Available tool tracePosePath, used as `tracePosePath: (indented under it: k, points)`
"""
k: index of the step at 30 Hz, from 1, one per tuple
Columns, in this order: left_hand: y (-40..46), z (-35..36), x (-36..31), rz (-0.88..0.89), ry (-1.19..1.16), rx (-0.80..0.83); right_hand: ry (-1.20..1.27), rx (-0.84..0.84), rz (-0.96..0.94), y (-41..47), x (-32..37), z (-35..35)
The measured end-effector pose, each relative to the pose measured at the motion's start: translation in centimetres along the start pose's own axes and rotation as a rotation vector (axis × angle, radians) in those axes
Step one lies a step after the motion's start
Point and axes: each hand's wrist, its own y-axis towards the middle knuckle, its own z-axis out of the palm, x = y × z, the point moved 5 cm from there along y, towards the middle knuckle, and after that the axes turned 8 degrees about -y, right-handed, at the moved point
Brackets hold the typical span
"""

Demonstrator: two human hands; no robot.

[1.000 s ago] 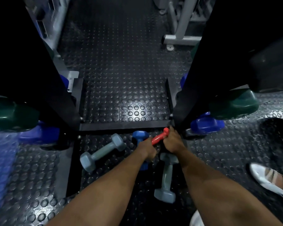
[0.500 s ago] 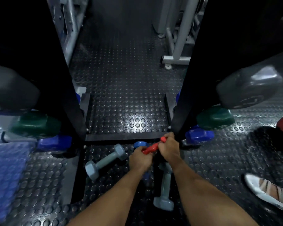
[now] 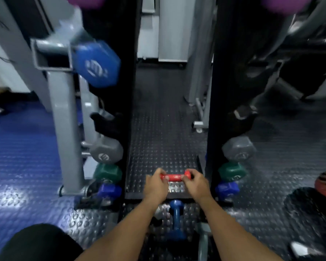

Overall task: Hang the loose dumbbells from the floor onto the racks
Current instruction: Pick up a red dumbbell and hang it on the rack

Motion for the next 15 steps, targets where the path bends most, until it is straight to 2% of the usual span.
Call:
tracePosePath:
  k: [6,11,15]
  points:
    - [-3.6,-7.3,-8.1,0.215,-0.017,-0.110,0.011,-0.128,-0.124,-3.4,7.4,-7.0]
    - [-7.3,-13.5,-13.6,0.351,-0.079,-0.195,0.181,-0.259,-0.245,-7.3,12.9,-12.7]
    - [-10.2,-17.3,-18.2,0.451,-0.140,-0.218,0.301,-0.297,-0.334,-10.8,16.4,-17.6]
